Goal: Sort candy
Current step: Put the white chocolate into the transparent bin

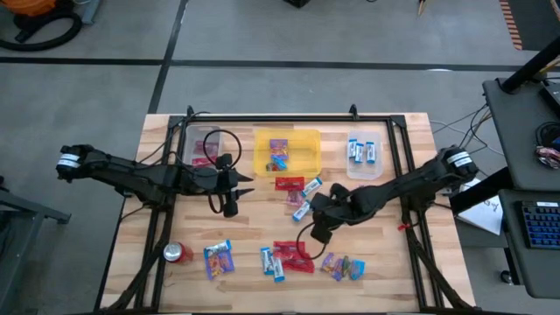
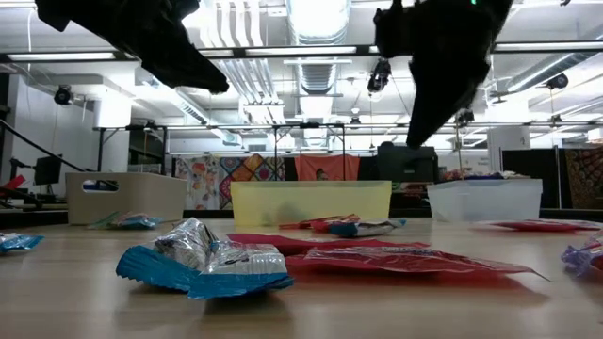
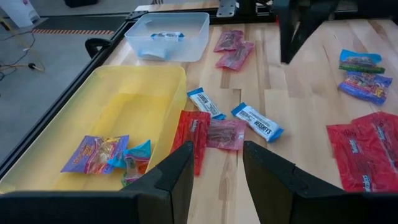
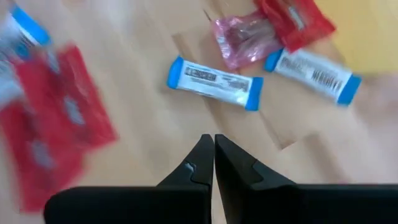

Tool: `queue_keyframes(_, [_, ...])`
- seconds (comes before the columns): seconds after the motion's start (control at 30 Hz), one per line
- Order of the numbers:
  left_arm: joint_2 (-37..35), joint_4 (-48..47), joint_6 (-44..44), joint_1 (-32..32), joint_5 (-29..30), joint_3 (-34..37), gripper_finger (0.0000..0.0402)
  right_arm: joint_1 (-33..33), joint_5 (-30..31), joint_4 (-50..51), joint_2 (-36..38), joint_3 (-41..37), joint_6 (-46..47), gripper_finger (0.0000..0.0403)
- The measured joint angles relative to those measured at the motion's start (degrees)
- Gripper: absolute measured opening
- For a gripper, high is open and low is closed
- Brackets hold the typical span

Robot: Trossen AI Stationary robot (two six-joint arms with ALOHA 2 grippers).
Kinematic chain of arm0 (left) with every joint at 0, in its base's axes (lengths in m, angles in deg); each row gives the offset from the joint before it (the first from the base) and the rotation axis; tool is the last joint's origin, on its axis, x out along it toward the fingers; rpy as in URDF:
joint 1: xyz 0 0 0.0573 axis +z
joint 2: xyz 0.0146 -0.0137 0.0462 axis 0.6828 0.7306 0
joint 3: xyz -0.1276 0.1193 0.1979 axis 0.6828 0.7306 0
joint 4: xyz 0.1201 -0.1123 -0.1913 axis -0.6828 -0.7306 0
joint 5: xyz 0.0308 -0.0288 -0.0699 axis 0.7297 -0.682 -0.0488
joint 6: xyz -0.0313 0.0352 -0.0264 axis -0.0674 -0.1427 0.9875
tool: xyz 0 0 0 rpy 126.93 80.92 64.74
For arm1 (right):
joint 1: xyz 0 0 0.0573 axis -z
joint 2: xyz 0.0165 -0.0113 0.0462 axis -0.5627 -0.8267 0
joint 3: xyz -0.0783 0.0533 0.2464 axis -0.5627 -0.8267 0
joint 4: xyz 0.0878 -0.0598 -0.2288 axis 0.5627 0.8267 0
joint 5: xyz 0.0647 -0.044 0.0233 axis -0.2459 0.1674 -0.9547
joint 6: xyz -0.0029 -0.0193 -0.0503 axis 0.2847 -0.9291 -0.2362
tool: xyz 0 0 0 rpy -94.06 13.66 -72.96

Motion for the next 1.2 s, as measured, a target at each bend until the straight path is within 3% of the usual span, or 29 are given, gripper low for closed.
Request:
queue_keyframes(0.17, [0.4, 0.0, 0.0, 0.0, 0.0, 0.0, 0.0122, -0.3, 0.4, -5.3, -2.5, -1.7, -24.4, 0.0009])
queue_keyframes(0.3, [1.3, 0.1, 0.0, 0.0, 0.0, 0.0, 0.0122, 2.4, -4.9, -14.2, -3.5, -3.0, -35.7, 0.0013])
queue_keyframes(0.57, [4.2, 1.0, 0.0, 0.0, 0.0, 0.0, 0.0122, 10.3, -17.5, -16.4, -7.2, -3.1, -41.2, 0.0082])
queue_keyframes(0.9, [5.7, 1.5, 0.0, 0.0, 0.0, 0.0, 0.0122, 15.1, -18.3, -17.4, -9.5, -3.4, -50.9, 0.0171])
queue_keyframes(1.2, [5.9, 2.0, 0.0, 0.1, 0.0, 0.0, 0.0122, 15.9, -20.3, -18.4, -13.1, -3.5, -53.4, 0.018])
